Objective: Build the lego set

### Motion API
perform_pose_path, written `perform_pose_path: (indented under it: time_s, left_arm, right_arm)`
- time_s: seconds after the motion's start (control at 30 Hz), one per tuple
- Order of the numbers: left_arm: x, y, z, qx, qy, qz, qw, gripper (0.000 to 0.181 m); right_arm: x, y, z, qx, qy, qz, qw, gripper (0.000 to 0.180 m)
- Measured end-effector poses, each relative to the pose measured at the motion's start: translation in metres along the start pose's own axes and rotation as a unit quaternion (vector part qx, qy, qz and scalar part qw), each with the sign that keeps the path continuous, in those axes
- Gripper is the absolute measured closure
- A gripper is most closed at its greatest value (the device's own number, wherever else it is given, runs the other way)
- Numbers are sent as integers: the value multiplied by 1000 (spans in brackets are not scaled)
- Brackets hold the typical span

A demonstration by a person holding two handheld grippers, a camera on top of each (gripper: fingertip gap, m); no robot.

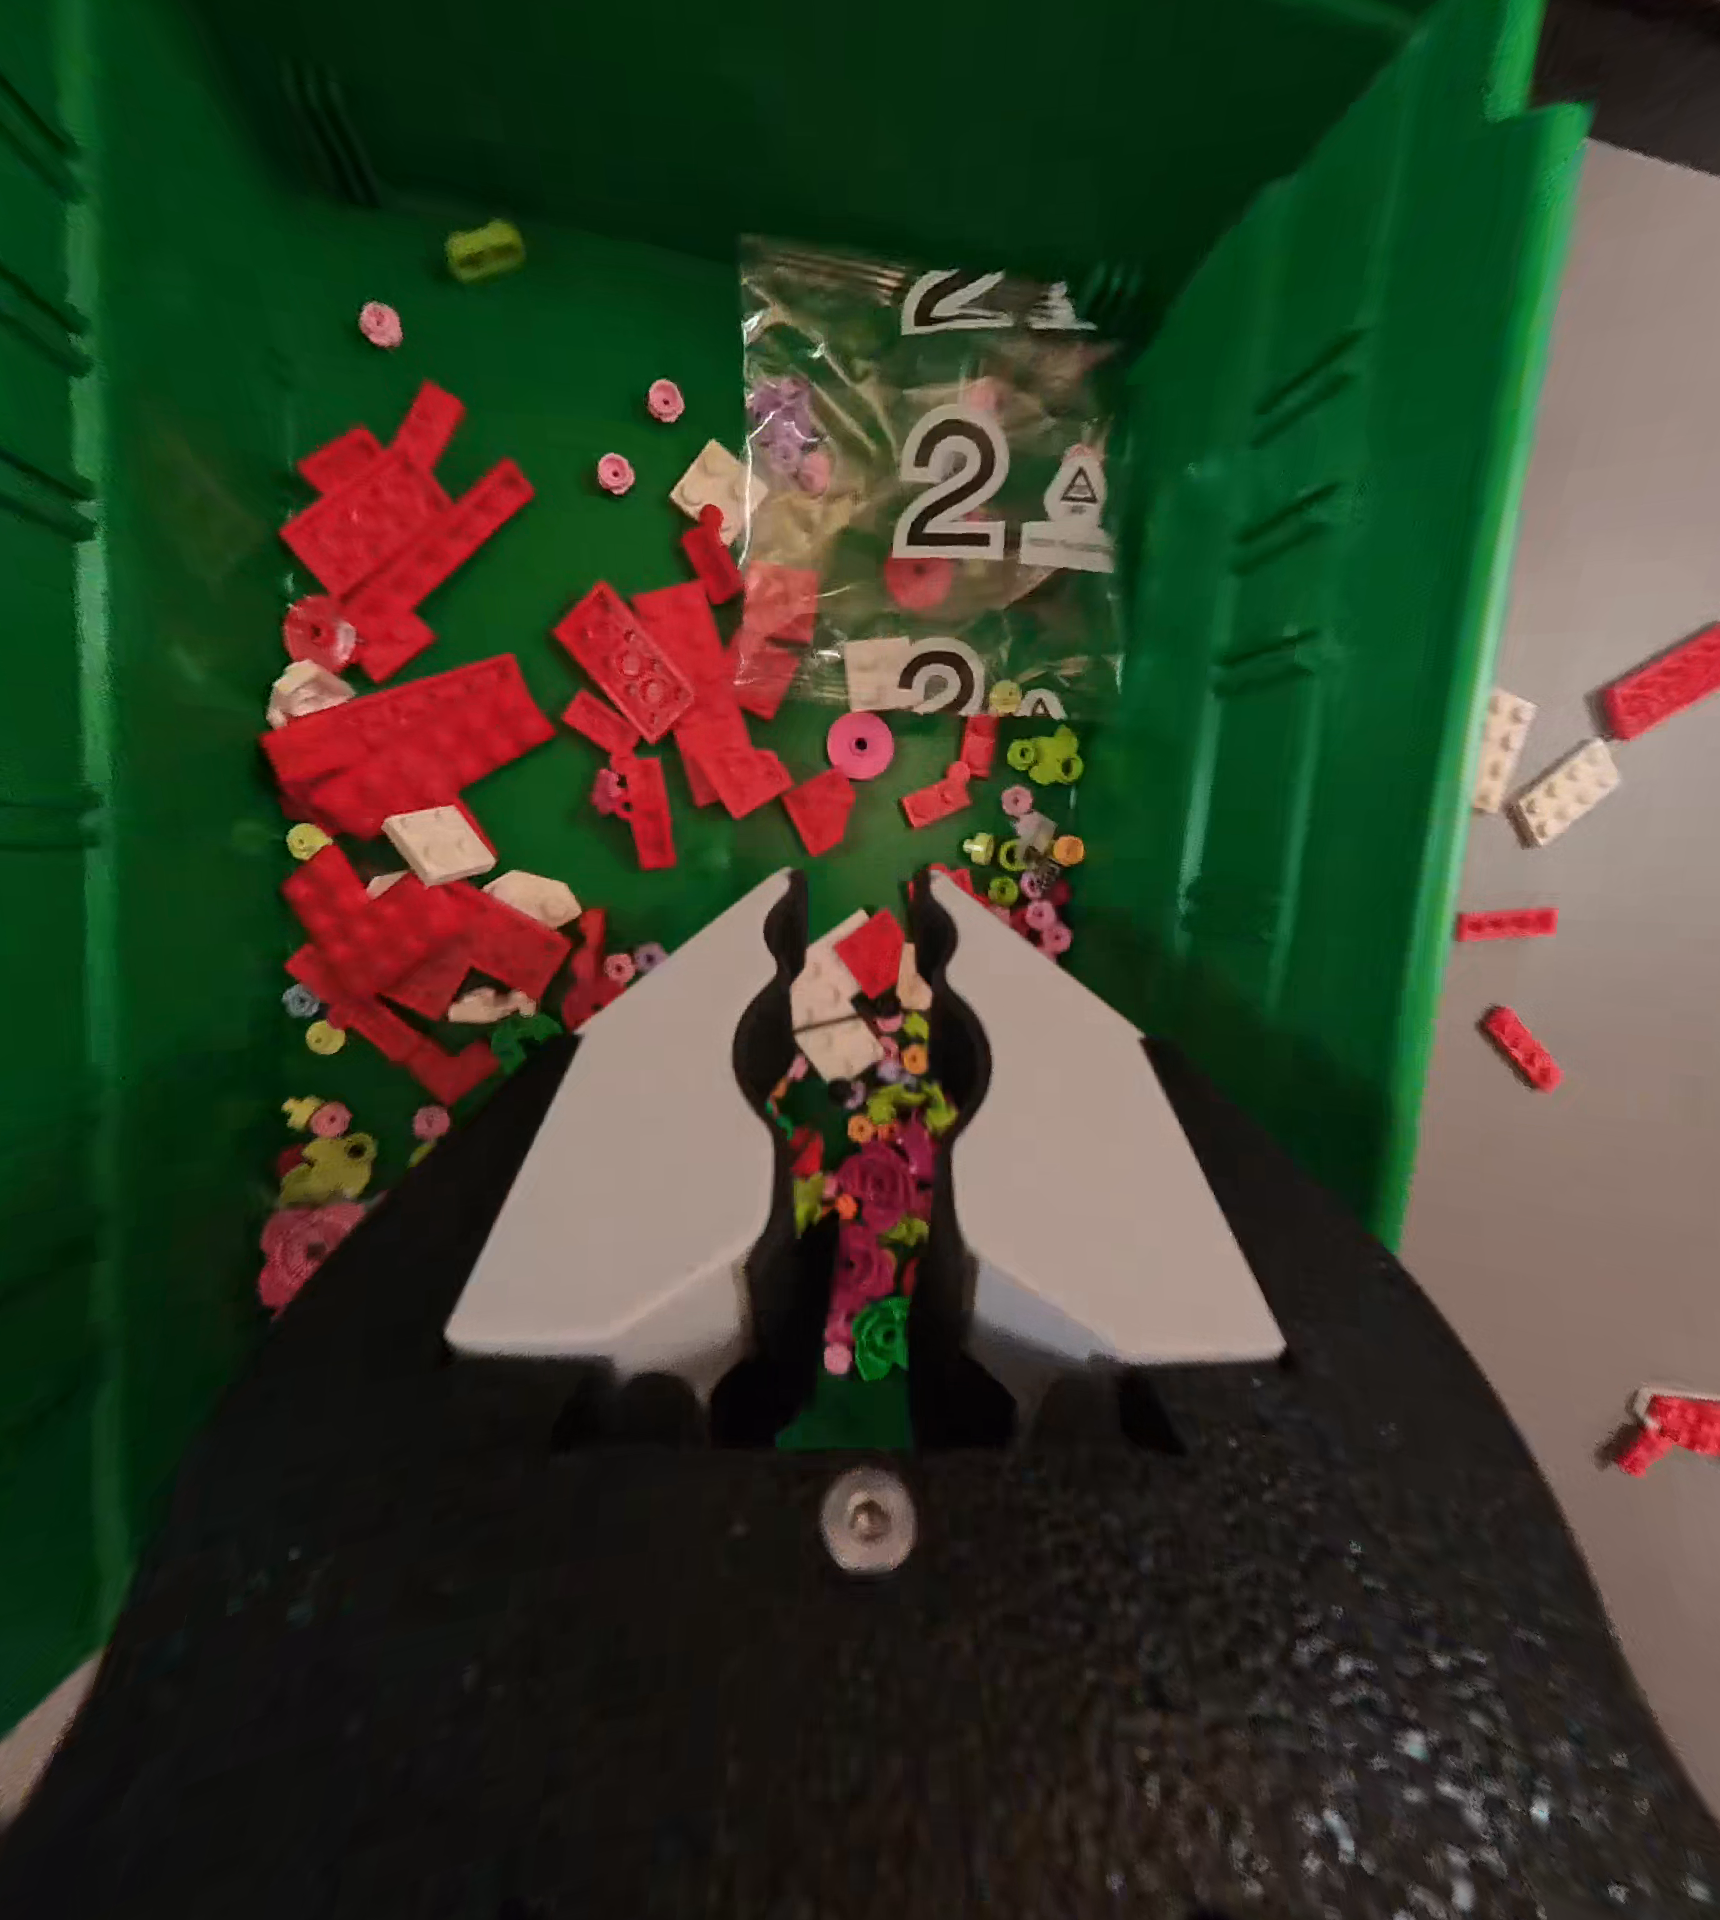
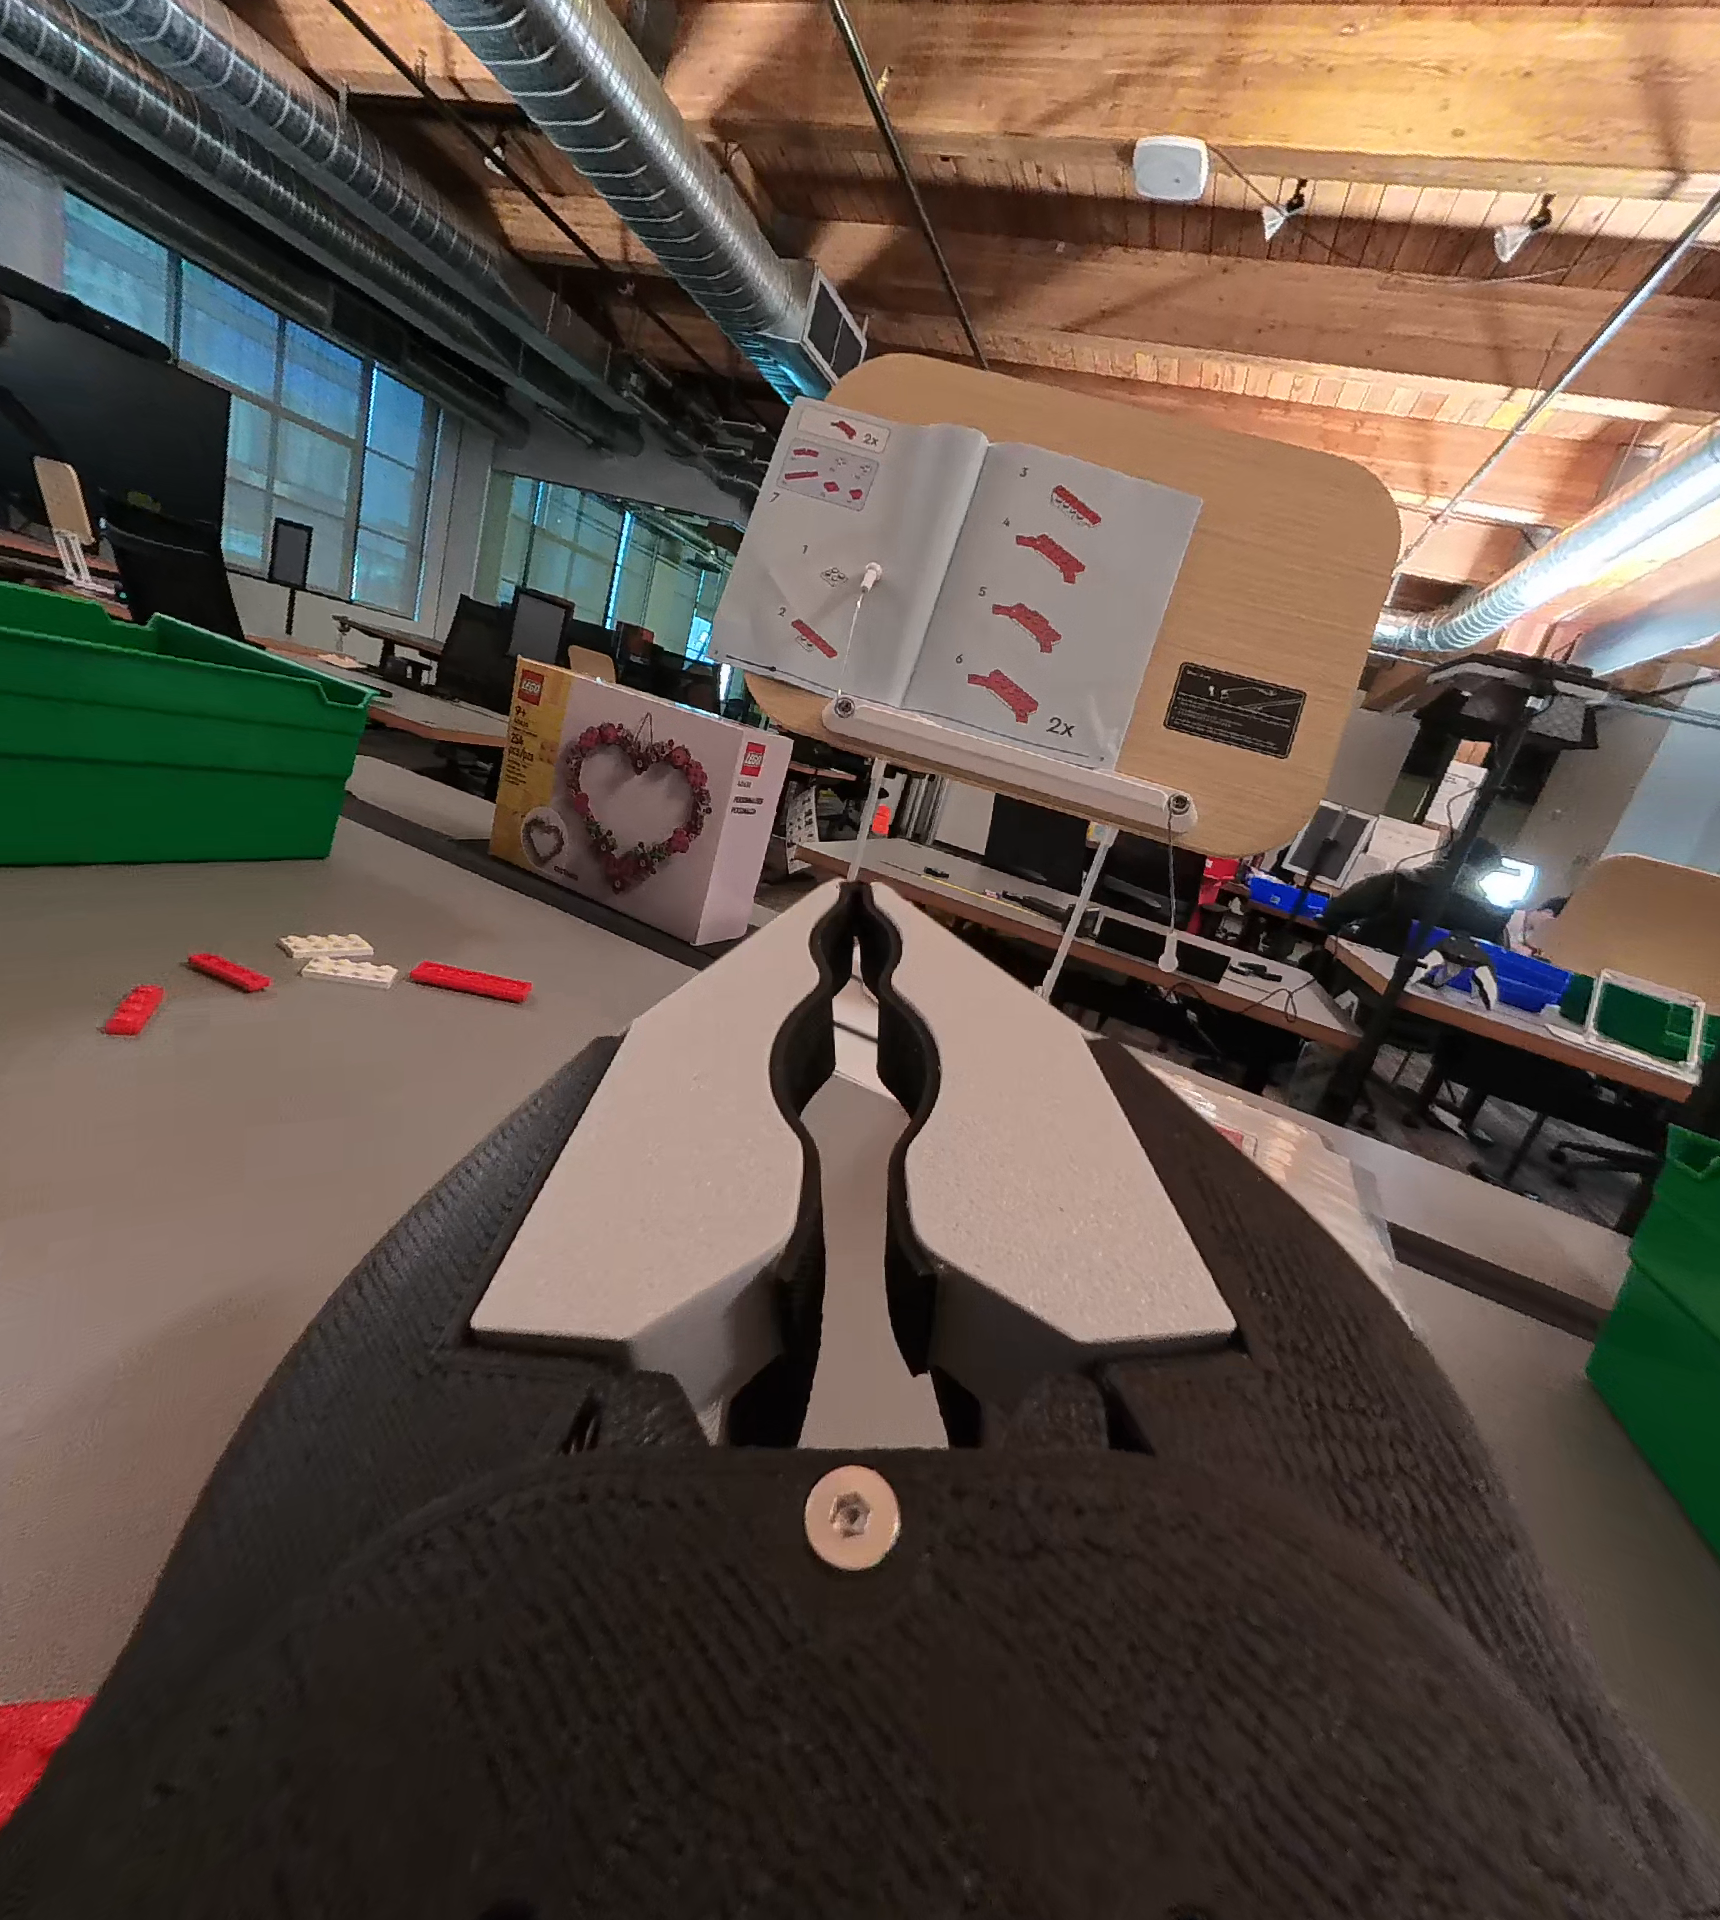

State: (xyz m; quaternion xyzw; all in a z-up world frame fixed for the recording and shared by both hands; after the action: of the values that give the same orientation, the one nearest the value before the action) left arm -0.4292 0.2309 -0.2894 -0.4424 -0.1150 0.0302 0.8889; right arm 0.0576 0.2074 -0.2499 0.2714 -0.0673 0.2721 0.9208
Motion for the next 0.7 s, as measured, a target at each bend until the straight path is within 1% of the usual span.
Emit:
perform_pose_path:
  time_s: [0.17, 0.3, 0.5, 0.7]
  left_arm:
    - [-5, 27, -10, -55, 1, 10, 998, 160]
    - [-5, 31, -6, -56, -16, -1, 998, 160]
    - [-5, 38, -11, -85, 5, 12, 996, 164]
    - [-4, 46, -9, -80, 11, 23, 996, 165]
  right_arm:
    - [-1, 1, -2, -5, 1, 3, 1000, 180]
    - [-2, 1, -2, -6, 0, 6, 1000, 180]
    - [-1, 2, -5, -10, 3, 5, 1000, 180]
    - [-1, 2, -5, -10, 1, 6, 1000, 180]
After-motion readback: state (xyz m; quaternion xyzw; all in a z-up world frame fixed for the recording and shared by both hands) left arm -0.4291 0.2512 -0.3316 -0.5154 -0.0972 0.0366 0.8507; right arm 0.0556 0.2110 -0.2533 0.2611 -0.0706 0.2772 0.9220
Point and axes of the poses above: each gripper's, where its closed fingertips meet, y out along the fingers, z out of its top, x = y × z across the jaws, the point moved 4 cm from there along -y, back along the fingers, and after that the axes turned 11 degrees about x, right-handed, at the moved point
